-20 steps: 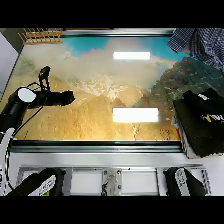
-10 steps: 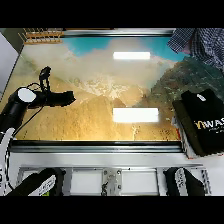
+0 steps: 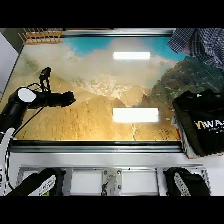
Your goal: Fold the clothes and pants, and hang the long-sleeved shirts on hangers.
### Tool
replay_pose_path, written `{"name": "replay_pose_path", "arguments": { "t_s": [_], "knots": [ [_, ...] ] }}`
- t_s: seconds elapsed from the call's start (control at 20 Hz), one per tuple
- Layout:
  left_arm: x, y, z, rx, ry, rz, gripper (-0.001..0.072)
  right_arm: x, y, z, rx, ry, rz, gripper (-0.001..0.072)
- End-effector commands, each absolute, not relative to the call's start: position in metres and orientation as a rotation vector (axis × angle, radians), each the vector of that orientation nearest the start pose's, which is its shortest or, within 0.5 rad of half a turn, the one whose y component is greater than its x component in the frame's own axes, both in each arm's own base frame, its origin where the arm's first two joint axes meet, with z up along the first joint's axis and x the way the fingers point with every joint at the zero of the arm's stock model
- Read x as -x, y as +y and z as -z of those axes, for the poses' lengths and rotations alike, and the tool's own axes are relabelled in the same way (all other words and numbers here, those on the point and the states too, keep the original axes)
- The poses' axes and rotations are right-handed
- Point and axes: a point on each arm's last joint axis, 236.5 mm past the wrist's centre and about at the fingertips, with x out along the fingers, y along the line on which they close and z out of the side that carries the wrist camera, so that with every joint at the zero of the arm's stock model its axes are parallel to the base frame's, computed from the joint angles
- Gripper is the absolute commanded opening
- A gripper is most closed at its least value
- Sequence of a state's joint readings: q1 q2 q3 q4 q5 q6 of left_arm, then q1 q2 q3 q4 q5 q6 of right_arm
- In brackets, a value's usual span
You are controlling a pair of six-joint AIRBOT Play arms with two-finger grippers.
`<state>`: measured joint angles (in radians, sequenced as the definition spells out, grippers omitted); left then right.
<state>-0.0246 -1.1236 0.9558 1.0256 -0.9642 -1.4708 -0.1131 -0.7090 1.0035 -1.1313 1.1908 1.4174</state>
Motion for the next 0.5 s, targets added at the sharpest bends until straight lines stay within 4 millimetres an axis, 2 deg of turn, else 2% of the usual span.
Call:
{"name": "replay_pose_path", "arguments": {
  "t_s": [0.0,0.05,0.1,0.2,0.45],
  "knots": [
    [-0.372,-0.11,-0.035,0.427,1.092,0.3,0.0009,-0.298,0.134,-0.138,-0.147,0.921,-0.498,0.0494],
    [-0.372,-0.11,-0.035,0.427,1.092,0.3,0.0009,-0.296,0.144,-0.132,-0.136,0.945,-0.524,0.0385],
    [-0.372,-0.11,-0.035,0.427,1.092,0.3,0.0009,-0.295,0.151,-0.126,-0.128,0.966,-0.544,0.0242],
    [-0.372,-0.11,-0.035,0.427,1.092,0.3,0.0009,-0.295,0.158,-0.119,-0.125,0.991,-0.56,0.0033],
    [-0.372,-0.11,-0.035,0.427,1.092,0.3,0.0009,-0.292,0.158,-0.115,-0.123,1.015,-0.565,0.0015]
  ]
}}
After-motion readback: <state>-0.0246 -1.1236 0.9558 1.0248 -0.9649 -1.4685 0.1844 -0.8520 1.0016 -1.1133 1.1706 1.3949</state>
